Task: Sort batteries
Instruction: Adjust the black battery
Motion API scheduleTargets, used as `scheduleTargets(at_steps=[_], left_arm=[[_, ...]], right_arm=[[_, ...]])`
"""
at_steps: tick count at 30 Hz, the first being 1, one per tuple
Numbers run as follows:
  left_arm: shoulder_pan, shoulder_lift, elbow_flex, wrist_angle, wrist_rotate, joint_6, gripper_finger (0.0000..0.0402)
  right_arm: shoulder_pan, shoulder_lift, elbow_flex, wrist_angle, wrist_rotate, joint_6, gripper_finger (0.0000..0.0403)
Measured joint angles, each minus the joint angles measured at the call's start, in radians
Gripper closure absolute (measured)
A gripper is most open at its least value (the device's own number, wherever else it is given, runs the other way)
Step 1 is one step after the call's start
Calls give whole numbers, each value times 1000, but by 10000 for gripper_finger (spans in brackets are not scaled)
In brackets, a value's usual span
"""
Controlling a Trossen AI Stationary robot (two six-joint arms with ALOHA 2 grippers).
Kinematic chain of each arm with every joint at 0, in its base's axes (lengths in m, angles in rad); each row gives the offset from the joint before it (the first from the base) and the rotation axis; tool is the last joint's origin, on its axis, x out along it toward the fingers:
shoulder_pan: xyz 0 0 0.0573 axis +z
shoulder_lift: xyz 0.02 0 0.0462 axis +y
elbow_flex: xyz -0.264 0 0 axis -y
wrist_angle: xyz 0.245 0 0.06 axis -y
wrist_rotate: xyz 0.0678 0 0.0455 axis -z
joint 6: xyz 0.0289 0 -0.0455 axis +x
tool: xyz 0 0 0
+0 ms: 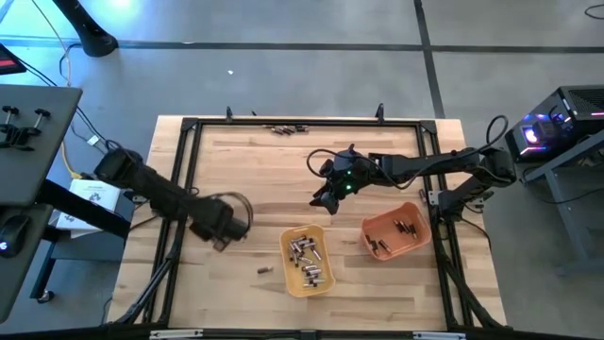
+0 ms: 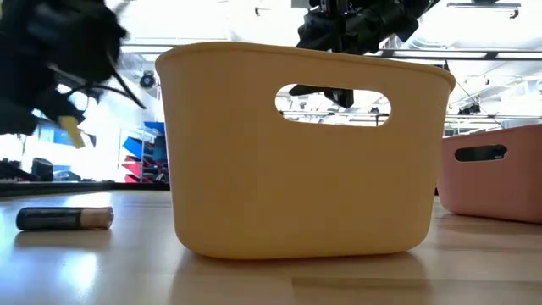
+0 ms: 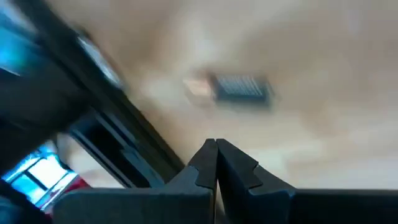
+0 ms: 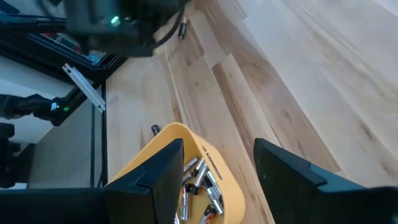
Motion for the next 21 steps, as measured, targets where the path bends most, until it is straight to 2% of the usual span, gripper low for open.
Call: scheduleTargets(at_steps=[4, 9, 14, 18, 21], left_arm=[[-79, 14, -33, 7, 87, -12, 401], [-40, 42, -70, 46, 82, -69, 401], [34, 61, -67, 138, 1, -43, 401], [76, 57, -67, 48, -73, -62, 401], [101, 57, -68, 64, -118, -49, 401]], right_arm=[[0, 0, 0, 0, 1, 0, 215], [0, 0, 0, 3, 1, 1, 215], [0, 0, -1, 4, 1, 0, 215], [1, 0, -1, 3, 1, 8, 215], [8, 0, -1, 3, 1, 5, 215]])
